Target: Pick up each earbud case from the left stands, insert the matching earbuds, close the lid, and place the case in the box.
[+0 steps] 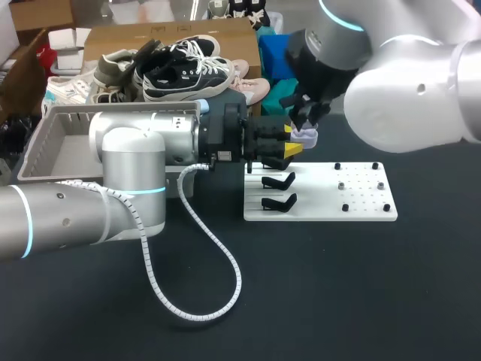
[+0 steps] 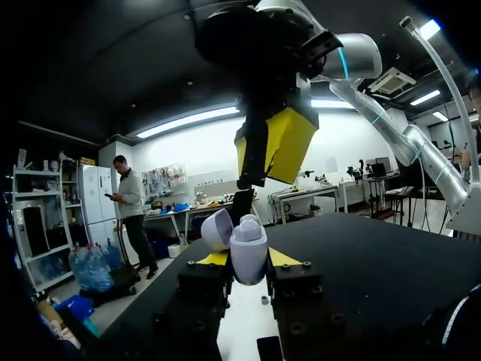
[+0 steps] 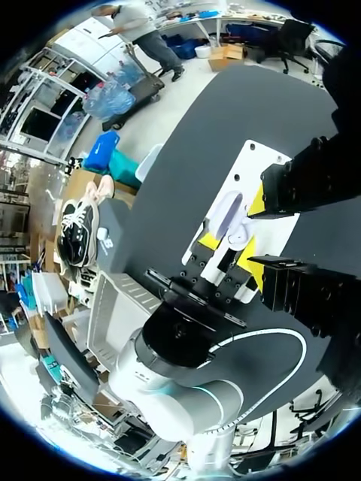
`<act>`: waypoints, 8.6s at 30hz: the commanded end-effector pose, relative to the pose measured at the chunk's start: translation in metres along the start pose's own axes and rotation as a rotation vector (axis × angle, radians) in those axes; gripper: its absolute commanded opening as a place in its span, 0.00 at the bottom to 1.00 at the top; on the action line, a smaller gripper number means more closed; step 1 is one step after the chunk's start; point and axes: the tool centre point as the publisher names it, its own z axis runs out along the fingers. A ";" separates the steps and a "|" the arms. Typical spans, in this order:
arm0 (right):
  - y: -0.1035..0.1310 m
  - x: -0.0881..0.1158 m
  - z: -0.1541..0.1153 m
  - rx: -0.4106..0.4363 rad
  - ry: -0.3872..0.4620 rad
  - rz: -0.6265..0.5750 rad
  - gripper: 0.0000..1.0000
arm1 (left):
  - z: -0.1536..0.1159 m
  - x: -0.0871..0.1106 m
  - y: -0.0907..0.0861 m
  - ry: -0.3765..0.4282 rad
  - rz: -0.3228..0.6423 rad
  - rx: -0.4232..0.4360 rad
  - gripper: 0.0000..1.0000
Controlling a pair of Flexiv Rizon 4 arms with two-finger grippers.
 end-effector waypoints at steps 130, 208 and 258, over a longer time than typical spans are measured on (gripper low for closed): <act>-0.091 -0.042 0.011 -0.148 -0.274 0.049 1.00 | 0.000 0.000 0.000 -0.001 0.001 -0.001 0.00; -0.090 0.092 -0.026 -0.076 -0.315 0.024 1.00 | -0.134 -0.050 -0.017 0.220 0.090 -0.168 0.00; -0.071 0.123 0.003 -0.118 -0.269 0.029 1.00 | -0.306 0.052 0.023 0.354 -0.246 -0.327 1.00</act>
